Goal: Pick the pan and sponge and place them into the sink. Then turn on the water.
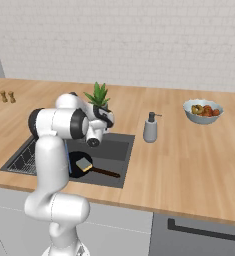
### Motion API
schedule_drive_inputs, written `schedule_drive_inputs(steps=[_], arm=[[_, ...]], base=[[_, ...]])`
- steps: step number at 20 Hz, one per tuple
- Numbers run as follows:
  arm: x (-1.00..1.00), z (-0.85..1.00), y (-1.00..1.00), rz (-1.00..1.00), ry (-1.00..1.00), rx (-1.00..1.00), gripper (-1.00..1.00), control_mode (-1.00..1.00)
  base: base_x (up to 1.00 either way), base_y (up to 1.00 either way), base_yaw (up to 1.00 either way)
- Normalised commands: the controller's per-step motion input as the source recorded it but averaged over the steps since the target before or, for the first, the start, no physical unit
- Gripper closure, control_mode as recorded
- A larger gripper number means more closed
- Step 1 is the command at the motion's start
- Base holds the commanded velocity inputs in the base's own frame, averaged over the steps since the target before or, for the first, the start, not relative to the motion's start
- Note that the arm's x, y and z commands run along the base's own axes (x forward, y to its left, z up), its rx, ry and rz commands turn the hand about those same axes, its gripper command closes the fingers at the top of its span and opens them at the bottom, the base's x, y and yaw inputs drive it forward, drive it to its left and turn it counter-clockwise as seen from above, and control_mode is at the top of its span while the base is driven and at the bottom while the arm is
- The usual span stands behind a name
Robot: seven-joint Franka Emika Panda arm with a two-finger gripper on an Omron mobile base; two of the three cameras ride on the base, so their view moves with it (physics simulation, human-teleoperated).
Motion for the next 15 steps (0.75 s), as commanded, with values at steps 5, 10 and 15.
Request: schedule_drive_inputs(steps=[5,10,15], arm=[[-0.14,0.0,-0.64,-0.02,0.0,0.0,-1.0,-1.0],[-0.16,0.0,-0.58,-0.02,0.0,0.0,-1.0,-1.0],[-0.06,0.0,-0.25,0.0,0.0,0.0,-1.0,-1.0]], base=[[0.0,0.0,0.0],[0.0,0.0,0.0],[0.0,0.0,0.0]])
